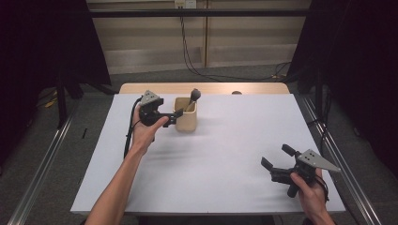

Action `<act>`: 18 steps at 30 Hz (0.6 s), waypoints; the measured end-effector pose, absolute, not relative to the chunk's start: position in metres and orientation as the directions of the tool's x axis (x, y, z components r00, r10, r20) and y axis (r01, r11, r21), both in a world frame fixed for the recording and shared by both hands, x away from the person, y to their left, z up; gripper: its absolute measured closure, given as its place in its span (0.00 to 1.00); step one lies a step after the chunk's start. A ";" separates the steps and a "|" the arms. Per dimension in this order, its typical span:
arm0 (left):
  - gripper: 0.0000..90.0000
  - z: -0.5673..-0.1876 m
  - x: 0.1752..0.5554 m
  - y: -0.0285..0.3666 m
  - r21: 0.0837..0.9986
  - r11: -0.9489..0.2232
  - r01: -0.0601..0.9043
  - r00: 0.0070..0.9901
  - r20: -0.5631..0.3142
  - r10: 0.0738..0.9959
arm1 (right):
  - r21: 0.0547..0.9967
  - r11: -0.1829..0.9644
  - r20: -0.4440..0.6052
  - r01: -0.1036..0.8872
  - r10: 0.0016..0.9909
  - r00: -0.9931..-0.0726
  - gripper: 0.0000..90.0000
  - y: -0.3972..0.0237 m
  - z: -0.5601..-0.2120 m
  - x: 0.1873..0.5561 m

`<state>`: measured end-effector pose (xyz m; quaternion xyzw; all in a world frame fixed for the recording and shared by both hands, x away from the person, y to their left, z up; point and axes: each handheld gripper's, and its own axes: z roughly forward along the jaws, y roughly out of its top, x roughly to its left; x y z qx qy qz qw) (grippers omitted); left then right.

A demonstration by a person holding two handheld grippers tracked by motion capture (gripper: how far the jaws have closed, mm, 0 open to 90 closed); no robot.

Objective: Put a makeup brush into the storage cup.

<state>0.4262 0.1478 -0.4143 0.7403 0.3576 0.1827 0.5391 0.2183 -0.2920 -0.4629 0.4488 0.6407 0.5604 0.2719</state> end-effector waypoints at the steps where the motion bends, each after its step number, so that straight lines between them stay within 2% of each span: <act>1: 0.03 -0.413 0.425 0.149 0.930 -0.163 0.330 0.682 -0.115 0.722 | 0.964 -0.023 0.147 0.267 0.879 -0.454 0.00 -0.292 -0.463 0.218; 3: 0.04 -0.409 0.420 0.151 0.938 -0.184 0.295 0.695 -0.079 0.715 | 0.963 -0.023 0.149 0.268 0.876 -0.459 0.00 -0.291 -0.463 0.218; 6: 0.03 -0.406 0.416 0.153 0.947 -0.163 0.278 0.703 -0.085 0.706 | 0.964 -0.022 0.147 0.266 0.877 -0.458 0.00 -0.291 -0.462 0.218; 12: 0.03 -0.403 0.405 0.154 0.942 -0.191 0.275 0.713 -0.066 0.698 | 0.964 -0.021 0.145 0.265 0.878 -0.456 0.00 -0.292 -0.462 0.218; 18: 0.03 -0.406 0.394 0.158 0.940 -0.179 0.292 0.709 -0.087 0.700 | 0.964 -0.022 0.146 0.266 0.878 -0.455 0.00 -0.292 -0.462 0.217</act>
